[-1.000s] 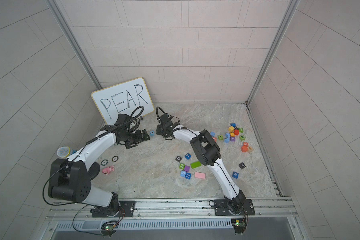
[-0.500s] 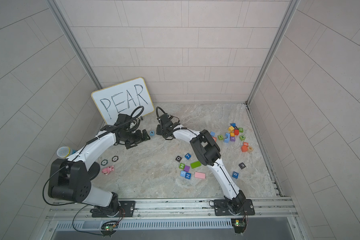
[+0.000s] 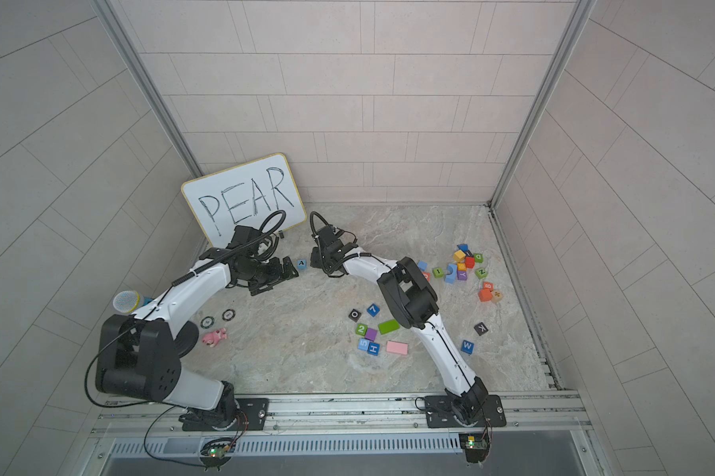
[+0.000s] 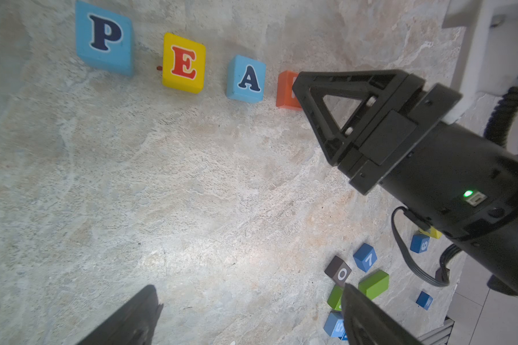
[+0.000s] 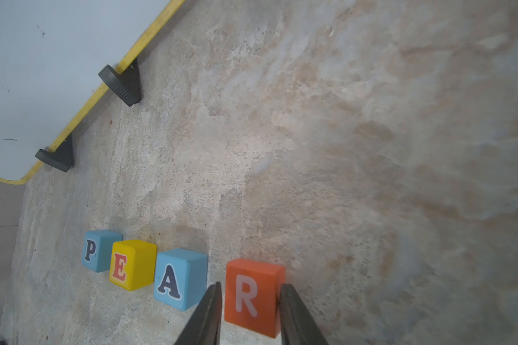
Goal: Spell the uppercase word “pear” with letter blocks
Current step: Adjust the letter block at the center of the board.
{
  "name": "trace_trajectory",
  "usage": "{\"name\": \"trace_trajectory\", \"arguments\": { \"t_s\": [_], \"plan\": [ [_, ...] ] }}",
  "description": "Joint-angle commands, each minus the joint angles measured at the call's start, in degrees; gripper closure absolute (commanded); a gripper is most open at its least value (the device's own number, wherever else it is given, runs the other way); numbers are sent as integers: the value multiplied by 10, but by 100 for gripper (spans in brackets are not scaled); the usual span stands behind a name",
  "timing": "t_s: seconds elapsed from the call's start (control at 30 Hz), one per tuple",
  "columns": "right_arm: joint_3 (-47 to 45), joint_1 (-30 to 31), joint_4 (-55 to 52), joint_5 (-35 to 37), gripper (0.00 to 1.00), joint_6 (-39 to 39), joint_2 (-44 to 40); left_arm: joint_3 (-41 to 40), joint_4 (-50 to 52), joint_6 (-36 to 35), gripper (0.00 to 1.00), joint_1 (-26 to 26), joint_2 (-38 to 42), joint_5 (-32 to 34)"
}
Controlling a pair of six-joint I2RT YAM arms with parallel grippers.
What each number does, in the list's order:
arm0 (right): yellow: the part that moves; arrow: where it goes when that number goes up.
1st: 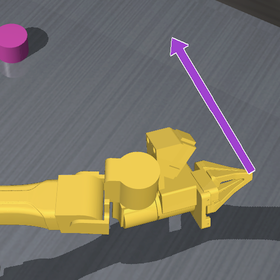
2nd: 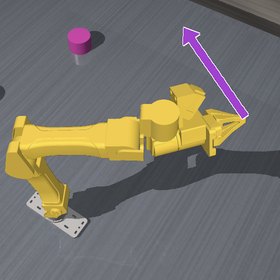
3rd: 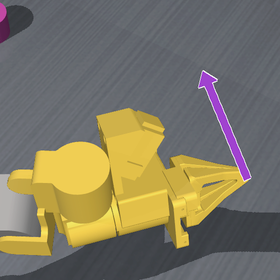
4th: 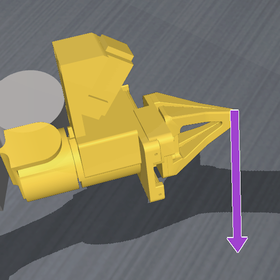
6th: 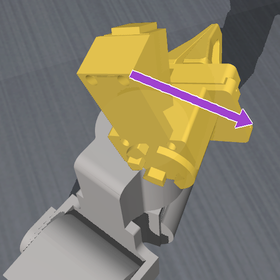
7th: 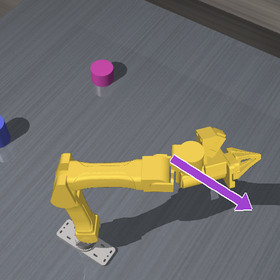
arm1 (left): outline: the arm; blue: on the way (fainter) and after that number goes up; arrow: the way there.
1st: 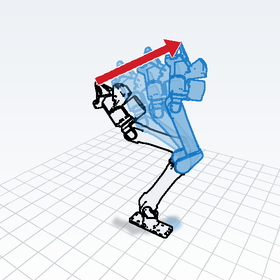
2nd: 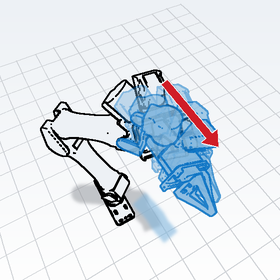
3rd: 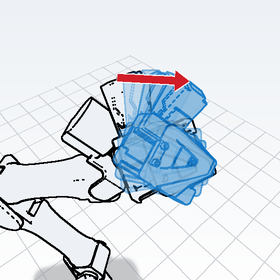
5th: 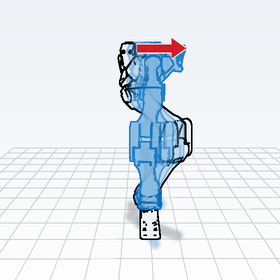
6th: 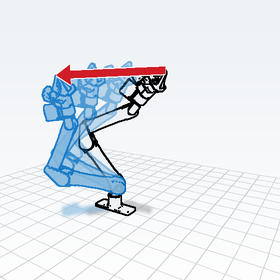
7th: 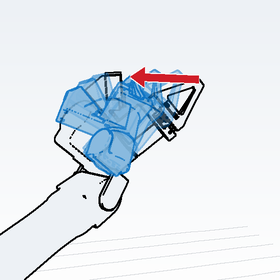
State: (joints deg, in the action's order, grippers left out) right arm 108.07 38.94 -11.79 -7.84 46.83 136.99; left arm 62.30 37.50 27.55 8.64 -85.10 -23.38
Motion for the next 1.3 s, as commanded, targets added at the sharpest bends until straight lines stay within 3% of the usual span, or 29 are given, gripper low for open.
{"name": "trace_trajectory", "arguments": {
  "t_s": [0.0,0.47,0.67,1.27],
  "plan": [
    [11,-2,1,5,64,9,1,-8,-1,2,1,-3,13,-3],
    [9,-4,2,10,64,4,-38,-6,2,-1,1,-3,18,0],
    [-43,3,16,33,64,-33,-99,-10,15,-14,2,-1,37,27],
    [-545,4,176,180,61,-274,-508,-73,59,-62,1,0,157,107]
  ]
}}
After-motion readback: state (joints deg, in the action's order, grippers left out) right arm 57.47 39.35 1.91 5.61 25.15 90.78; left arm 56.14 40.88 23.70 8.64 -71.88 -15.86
